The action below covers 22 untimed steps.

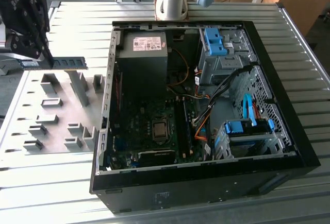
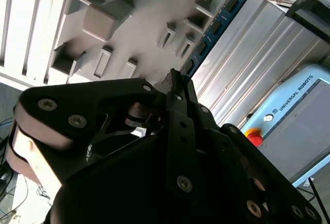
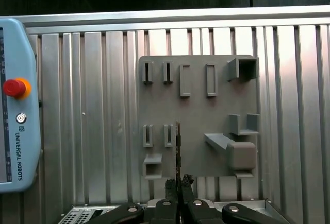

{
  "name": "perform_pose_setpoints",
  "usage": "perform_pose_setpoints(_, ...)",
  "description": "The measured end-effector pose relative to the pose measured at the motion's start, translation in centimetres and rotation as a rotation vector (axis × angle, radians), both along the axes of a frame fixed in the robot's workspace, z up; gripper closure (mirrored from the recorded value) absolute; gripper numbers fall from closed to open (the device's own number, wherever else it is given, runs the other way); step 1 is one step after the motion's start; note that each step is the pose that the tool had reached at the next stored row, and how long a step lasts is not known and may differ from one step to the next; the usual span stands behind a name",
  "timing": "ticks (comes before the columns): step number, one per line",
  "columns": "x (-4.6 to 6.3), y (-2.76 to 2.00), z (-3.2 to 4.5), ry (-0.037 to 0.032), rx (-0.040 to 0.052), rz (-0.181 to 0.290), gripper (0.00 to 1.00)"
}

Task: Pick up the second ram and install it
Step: 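Pick up the second ram and move it above second insertion slot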

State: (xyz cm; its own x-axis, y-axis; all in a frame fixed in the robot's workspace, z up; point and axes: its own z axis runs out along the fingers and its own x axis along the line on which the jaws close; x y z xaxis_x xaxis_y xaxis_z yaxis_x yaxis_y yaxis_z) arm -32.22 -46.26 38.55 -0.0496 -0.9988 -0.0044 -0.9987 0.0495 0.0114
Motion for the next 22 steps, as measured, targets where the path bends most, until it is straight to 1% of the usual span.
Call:
perform_pose_setpoints(2,0.6,0.0,-0.01,0.0,-0.0001,0.0,0.86)
perform_pose_setpoints(5,1.2,0.0,-0.03,0.0,0.0,0.0,0.86)
perform_pose_setpoints(22,3.5,0.0,-0.14,0.0,0.0,0.0,0.86)
